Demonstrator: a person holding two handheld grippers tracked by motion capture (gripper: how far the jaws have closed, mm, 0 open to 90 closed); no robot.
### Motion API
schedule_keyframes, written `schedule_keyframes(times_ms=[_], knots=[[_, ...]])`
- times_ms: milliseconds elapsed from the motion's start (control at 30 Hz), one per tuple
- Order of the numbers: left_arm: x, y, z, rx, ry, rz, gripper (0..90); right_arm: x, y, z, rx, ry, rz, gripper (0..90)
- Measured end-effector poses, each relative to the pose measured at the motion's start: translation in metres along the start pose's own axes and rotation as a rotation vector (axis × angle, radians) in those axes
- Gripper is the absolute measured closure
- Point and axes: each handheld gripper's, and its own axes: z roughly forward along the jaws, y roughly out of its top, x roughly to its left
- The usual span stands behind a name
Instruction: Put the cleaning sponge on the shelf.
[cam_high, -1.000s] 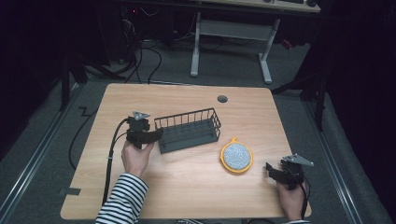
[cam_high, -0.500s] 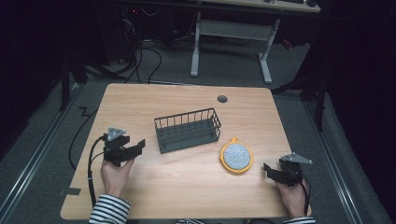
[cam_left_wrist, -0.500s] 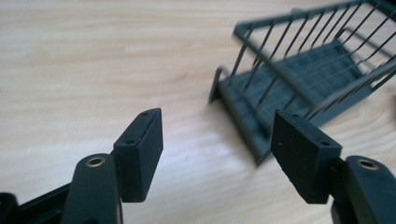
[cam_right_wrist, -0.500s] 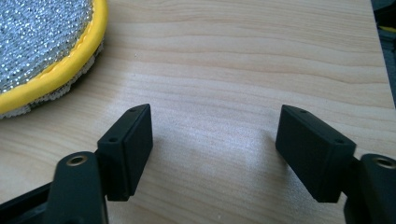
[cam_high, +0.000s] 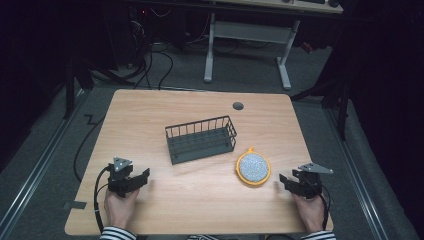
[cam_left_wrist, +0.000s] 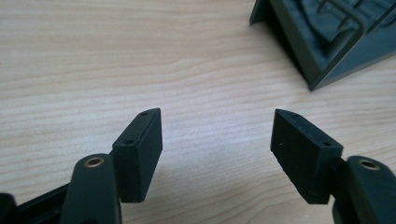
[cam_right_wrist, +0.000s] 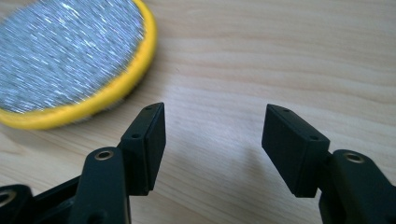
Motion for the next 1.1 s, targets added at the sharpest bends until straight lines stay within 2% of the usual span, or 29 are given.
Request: schedule_keyframes(times_ms=[100, 300, 400, 533, 633, 833, 900, 1100], knots=[[-0.001, -0.004, 0.004, 0.002, 0.019, 0.009, 34.7, 0.004, 0.005, -0.003, -0.007, 0.021, -0.003, 40.7], [-0.002, -0.007, 0.008, 0.003, 0.037, 0.016, 35.0, 0.014, 0.024, -0.006, -0.022, 0.094, -0.030, 42.0], [-0.003, -0.009, 0.010, 0.011, 0.051, 0.023, 35.0, 0.020, 0.035, -0.002, -0.015, 0.121, -0.051, 42.0], [-0.004, -0.012, 0.011, -0.004, 0.058, 0.029, 34.6, 0.028, 0.049, 0.007, -0.003, 0.139, -0.075, 42.1], [-0.004, -0.012, 0.011, -0.004, 0.058, 0.029, 34.3, 0.031, 0.058, 0.015, 0.012, 0.153, -0.078, 42.2], [-0.008, -0.012, 0.012, 0.004, 0.079, 0.044, 32.4, 0.031, 0.072, 0.030, 0.040, 0.166, -0.064, 42.9], [-0.009, -0.012, 0.012, 0.008, 0.083, 0.052, 31.6, 0.028, 0.078, 0.037, 0.052, 0.186, -0.039, 43.3], [-0.006, -0.012, 0.011, 0.000, 0.063, 0.029, 31.4, 0.024, 0.086, 0.054, 0.107, 0.185, -0.018, 44.9]])
